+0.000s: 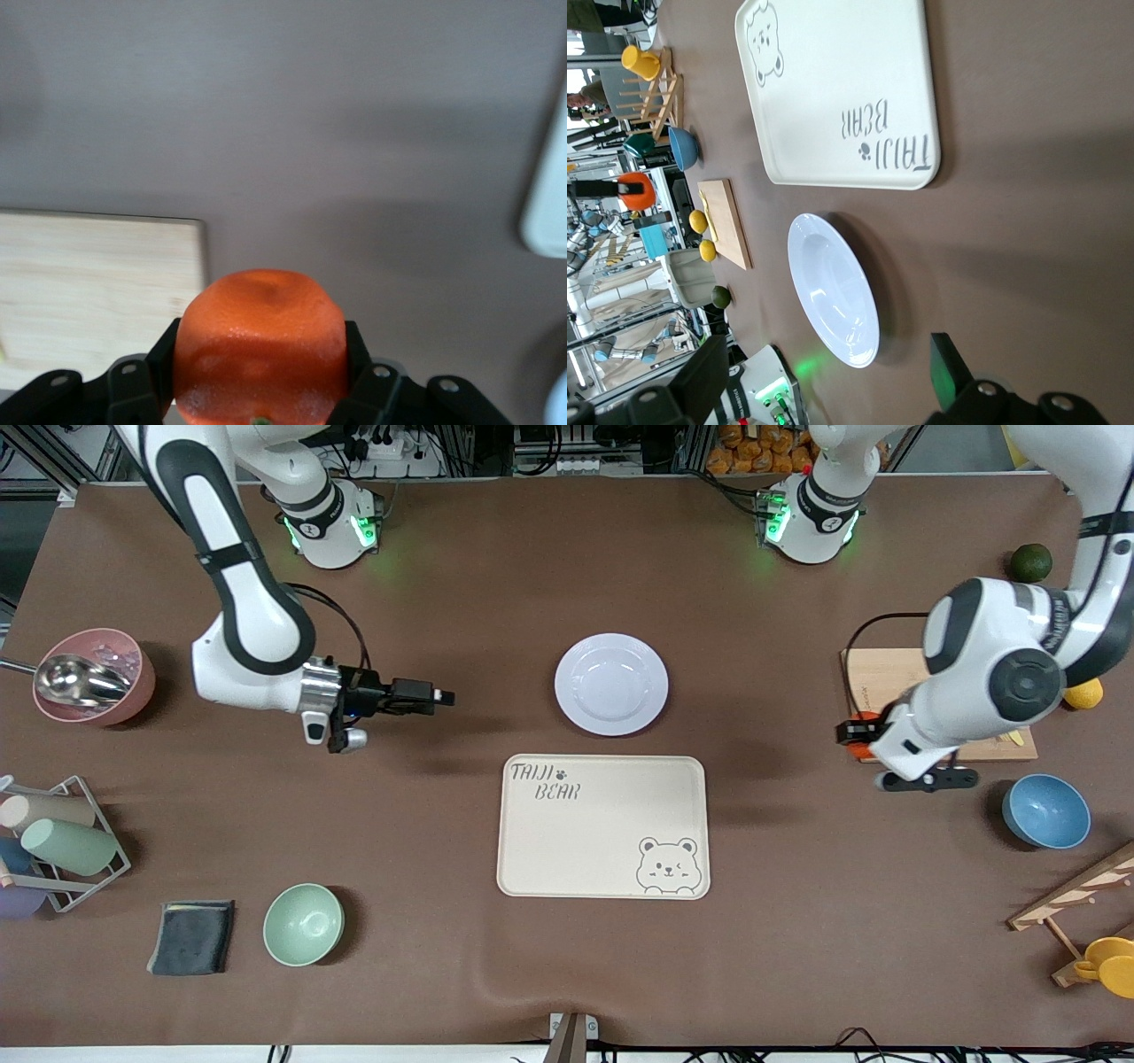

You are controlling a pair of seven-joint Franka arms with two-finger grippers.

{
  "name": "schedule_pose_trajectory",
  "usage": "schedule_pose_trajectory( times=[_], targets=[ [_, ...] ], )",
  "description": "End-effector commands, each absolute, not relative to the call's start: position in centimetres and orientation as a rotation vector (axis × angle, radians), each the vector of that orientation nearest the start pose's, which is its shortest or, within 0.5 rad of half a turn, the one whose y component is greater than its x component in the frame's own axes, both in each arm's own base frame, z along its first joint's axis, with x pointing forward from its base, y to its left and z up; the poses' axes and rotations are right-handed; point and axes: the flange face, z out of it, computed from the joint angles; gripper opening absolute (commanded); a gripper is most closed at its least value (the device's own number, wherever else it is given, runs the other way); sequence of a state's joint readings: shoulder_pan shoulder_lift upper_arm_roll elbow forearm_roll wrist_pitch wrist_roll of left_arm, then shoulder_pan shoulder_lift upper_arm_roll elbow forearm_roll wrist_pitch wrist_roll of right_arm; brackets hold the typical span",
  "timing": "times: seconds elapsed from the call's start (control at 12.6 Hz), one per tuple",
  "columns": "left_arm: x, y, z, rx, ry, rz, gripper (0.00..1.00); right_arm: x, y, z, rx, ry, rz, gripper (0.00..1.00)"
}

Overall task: Place orange and plate with both arms
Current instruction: 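Carry the orange over the white plate while the right gripper approaches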

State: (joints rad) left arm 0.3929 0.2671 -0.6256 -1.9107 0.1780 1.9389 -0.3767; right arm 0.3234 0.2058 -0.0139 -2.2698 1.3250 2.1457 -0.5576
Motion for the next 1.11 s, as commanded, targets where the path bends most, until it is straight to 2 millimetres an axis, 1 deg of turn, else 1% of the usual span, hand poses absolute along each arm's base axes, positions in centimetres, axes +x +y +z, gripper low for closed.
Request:
schedule_pose_trajectory(
  times=[0.0, 0.08, 0.16, 0.24, 0.4, 0.56, 0.72, 0.87, 1.03],
  targets=[
    [56.9, -18.7, 37.5, -3.066, -0.208, 0.255, 0.0, 46.7, 21.8, 25.5, -2.133, 0.085, 0.109, 1.0],
    [56.3, -22.3, 37.5, -3.069, -0.26, 0.25, 0.0, 46.2, 22.5, 25.2, -2.124, 0.075, 0.083, 1.0],
    [55.7, -25.8, 37.0, -3.071, -0.307, 0.257, 0.0, 45.4, 23.3, 24.6, -2.113, 0.088, 0.078, 1.0],
    [55.1, -28.7, 36.3, -3.073, -0.348, 0.268, 0.0, 45.0, 24.1, 24.5, -2.125, 0.073, 0.055, 1.0],
    [53.5, -33.2, 34.0, -3.073, -0.386, 0.289, 0.0, 43.9, 25.7, 23.3, -2.14, 0.065, 0.023, 1.0],
    [51.3, -37.1, 31.3, -3.069, -0.451, 0.315, 0.0, 43.3, 26.0, 21.2, -2.13, 0.045, -0.01, 1.0],
    [48.9, -40.0, 29.1, -3.041, -0.514, 0.35, 0.0, 42.9, 26.2, 20.1, -2.123, 0.033, -0.027, 1.0],
    [46.1, -41.7, 26.9, -3.044, -0.554, 0.35, 0.0, 42.4, 26.9, 20.0, -2.121, 0.025, -0.018, 1.0],
    [43.5, -43.2, 24.5, -3.053, -0.579, 0.358, 0.0, 41.7, 27.3, 19.3, -2.129, 0.008, -0.004, 1.0]
  ],
)
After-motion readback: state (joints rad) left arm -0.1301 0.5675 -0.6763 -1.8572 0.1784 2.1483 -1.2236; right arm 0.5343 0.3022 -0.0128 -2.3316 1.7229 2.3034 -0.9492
